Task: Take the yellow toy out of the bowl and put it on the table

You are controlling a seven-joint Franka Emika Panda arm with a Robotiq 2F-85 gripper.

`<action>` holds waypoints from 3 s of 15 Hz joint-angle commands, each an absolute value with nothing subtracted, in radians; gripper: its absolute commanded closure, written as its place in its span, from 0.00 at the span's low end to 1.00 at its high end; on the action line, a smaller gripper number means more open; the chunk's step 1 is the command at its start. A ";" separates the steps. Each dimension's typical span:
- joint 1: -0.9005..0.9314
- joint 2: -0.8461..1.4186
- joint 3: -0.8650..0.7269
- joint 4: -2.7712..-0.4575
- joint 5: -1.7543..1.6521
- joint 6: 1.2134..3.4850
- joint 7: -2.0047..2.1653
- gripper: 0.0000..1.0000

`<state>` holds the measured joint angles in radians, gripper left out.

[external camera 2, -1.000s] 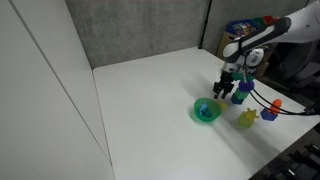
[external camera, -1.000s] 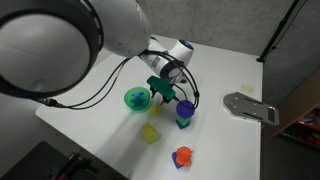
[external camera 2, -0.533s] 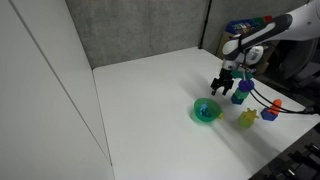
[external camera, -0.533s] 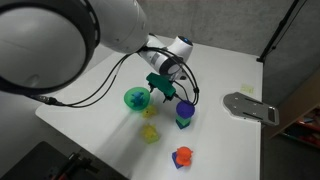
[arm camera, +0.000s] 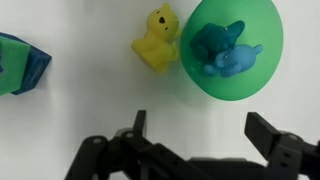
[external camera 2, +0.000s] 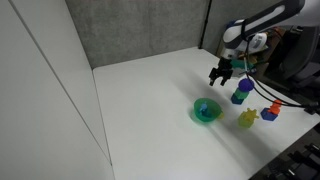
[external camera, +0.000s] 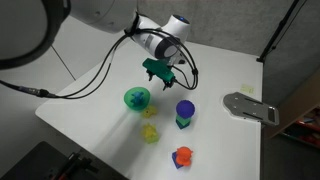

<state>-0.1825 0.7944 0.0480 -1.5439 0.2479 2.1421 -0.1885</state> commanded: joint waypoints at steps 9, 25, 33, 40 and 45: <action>-0.040 0.443 -0.043 -1.908 0.068 2.146 0.014 0.00; -0.002 -0.049 -0.033 -2.213 -0.056 2.092 0.129 0.00; -0.006 -0.148 -0.022 -2.107 -0.011 1.845 0.119 0.00; -0.008 -0.160 -0.023 -2.077 0.000 1.795 0.116 0.00; -0.008 -0.154 -0.021 -2.091 -0.009 1.823 0.117 0.00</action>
